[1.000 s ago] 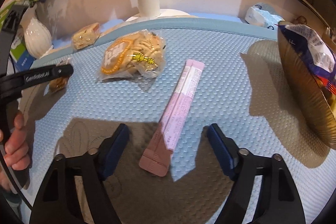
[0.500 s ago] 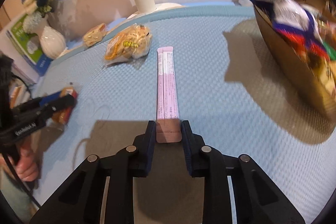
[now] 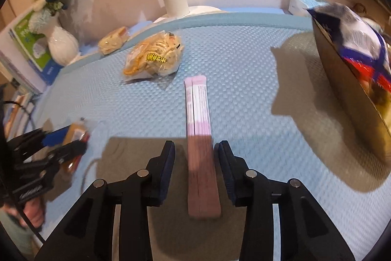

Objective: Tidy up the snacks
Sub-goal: 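Grasp the wrapped cake bar with left while right grasps pink stick pack, then carry both packs over the glass bowl and open both grippers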

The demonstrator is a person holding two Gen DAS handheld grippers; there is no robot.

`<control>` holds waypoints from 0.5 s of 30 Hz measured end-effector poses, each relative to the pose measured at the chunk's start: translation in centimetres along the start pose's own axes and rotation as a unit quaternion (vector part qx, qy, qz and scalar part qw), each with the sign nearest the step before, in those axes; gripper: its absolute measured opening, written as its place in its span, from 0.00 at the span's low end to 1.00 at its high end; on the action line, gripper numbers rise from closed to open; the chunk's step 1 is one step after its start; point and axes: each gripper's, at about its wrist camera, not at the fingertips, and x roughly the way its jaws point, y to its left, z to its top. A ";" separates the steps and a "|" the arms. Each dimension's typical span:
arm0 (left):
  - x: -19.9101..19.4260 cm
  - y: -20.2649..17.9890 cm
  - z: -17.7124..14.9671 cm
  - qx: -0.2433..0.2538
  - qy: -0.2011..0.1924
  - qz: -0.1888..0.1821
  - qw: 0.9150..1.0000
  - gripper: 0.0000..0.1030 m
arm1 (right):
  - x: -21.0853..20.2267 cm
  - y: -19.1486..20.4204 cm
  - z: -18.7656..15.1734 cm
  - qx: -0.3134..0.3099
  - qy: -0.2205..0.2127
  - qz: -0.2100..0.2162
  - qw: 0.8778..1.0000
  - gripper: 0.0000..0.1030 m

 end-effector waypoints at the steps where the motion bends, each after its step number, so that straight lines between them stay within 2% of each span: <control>1: 0.0 -0.1 0.0 0.002 0.000 0.001 1.000 0.36 | 0.1 0.2 0.1 -0.004 -0.004 -0.006 1.000 0.36; 4: 0.0 -0.5 -0.1 0.012 -0.003 0.009 1.000 0.36 | 0.4 0.6 0.1 -0.013 -0.011 -0.025 1.000 0.33; 5: 0.0 -0.8 -0.2 0.018 -0.004 0.013 1.000 0.36 | 0.4 0.7 0.0 -0.016 -0.014 -0.030 0.999 0.27; 8: -0.1 -1.0 -0.2 0.026 -0.005 0.007 1.000 0.36 | 0.2 0.6 -0.2 -0.021 -0.016 -0.026 0.999 0.20; 12: -0.1 -0.8 -0.1 0.022 -0.006 0.005 1.000 0.36 | -0.4 0.3 -1.0 -0.026 -0.014 -0.015 0.999 0.19; 15: -0.2 -1.5 -0.2 0.037 -0.010 0.015 0.999 0.36 | -1.1 0.3 -2.0 -0.030 -0.014 -0.008 0.999 0.19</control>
